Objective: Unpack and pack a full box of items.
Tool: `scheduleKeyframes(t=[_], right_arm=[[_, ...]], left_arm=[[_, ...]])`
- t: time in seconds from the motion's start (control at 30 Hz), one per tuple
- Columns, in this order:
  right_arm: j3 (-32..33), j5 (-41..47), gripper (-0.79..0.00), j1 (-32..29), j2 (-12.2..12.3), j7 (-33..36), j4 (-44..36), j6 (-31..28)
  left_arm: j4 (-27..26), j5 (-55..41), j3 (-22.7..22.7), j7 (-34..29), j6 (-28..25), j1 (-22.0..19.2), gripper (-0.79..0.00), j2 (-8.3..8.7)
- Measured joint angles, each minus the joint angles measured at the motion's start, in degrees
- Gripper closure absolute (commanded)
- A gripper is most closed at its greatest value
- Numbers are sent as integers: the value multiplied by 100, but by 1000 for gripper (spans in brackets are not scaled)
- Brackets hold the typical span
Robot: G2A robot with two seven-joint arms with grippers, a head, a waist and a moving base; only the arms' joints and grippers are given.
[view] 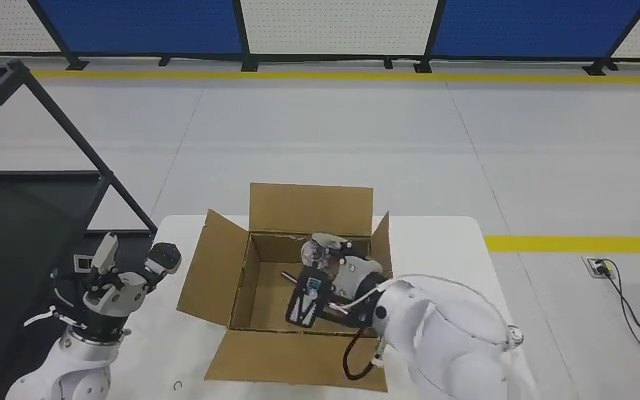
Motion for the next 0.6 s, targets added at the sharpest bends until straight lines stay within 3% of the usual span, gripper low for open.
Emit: scheduleKeyframes(t=[0.23,0.47,0.6], right_arm=[[-927,550,0,1253,-413,1096,1947,546],[-1248,1369,0,1659,-643,1154,3179,638],[-1266,1388,0,1681,-657,1178,3278,652]], left_arm=[[-15,-166,-74,114,-1,72,-785,-8],[-14,-164,-74,113,-1,71,-785,-8],[-14,-164,-74,113,-1,71,-785,-8]])
